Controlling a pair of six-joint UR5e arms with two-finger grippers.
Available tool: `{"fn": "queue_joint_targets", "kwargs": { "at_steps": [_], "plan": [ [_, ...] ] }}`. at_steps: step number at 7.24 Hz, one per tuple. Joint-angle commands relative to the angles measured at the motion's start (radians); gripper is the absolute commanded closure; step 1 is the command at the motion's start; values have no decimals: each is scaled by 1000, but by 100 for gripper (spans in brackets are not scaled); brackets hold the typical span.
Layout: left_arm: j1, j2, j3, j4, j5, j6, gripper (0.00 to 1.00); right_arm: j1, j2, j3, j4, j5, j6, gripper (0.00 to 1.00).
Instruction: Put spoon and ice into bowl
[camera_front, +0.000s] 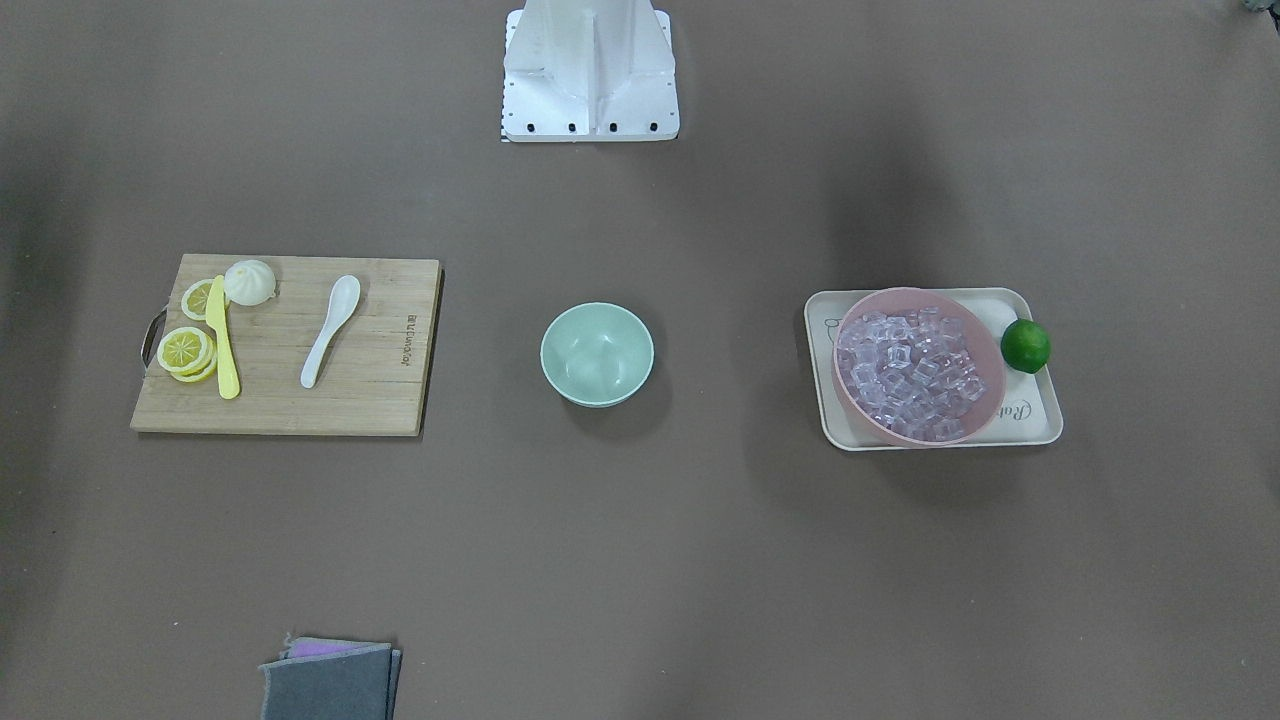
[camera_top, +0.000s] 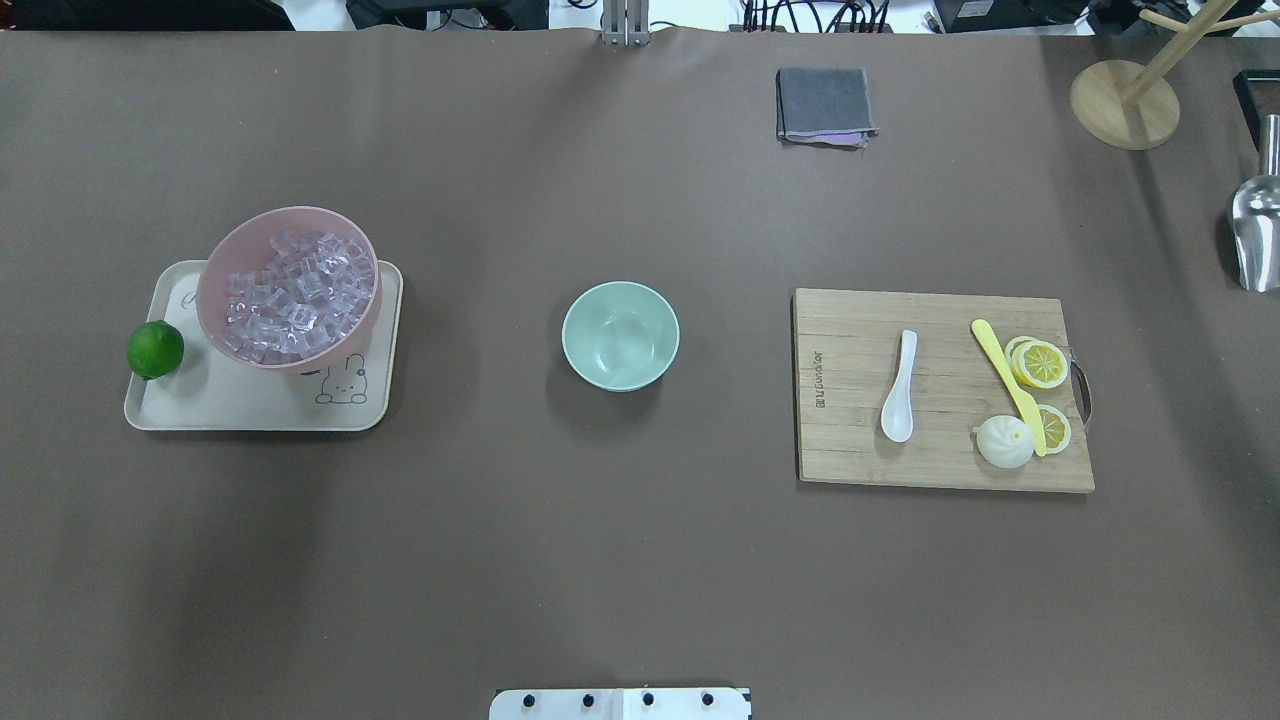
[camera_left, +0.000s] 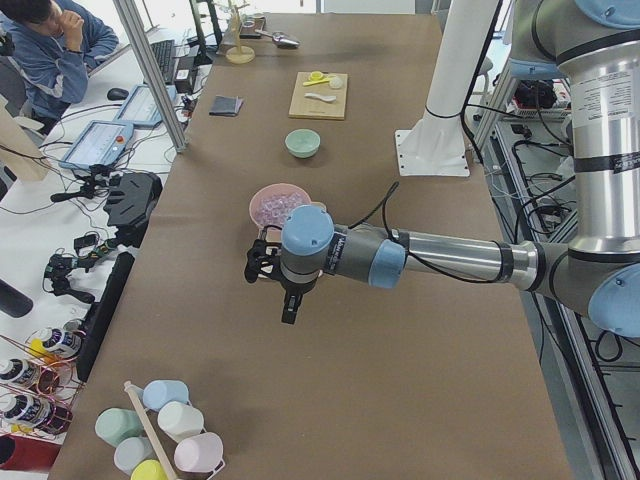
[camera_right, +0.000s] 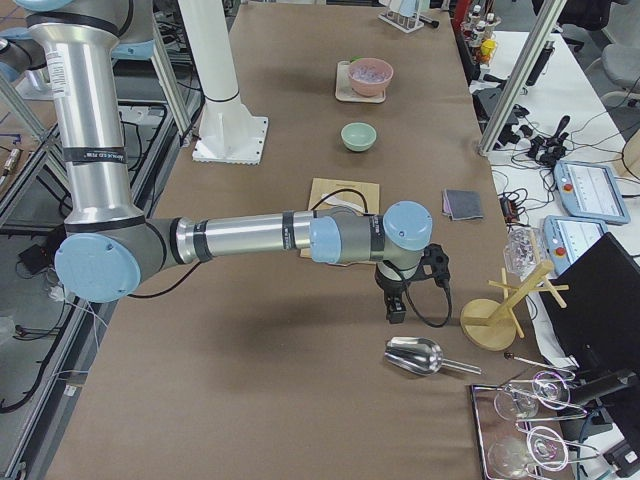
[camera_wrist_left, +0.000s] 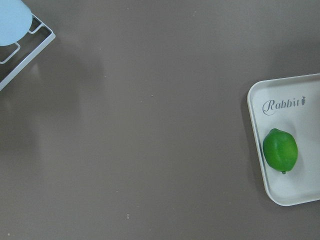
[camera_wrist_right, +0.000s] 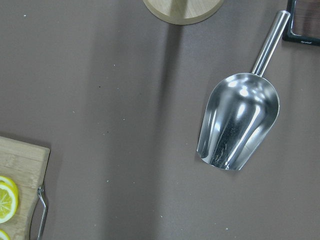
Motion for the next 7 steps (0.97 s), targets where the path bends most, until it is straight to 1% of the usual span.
{"fn": "queue_joint_targets", "kwargs": {
  "at_steps": [1,2,3,4,5,6,7],
  "plan": [
    [0,0,1,0,-25,-1,2,-3,-5,2,0,24,-1,0],
    [0,0,-5,-1,-30,-4,2,-5,-3,16,0,67,4,0],
    [8,-12,-23,-15,-25,-115,2,-29,-3,31,2,108,32,0],
    [40,-38,-32,-64,-11,-235,2,-82,-3,79,2,89,107,0],
    [84,-71,-37,-64,5,-292,2,-121,0,123,2,33,163,1],
    [151,-113,-46,-64,13,-407,2,-145,8,159,2,0,236,2],
    [205,-142,-63,-64,38,-459,3,-197,30,192,2,-5,334,4]
  ]
}}
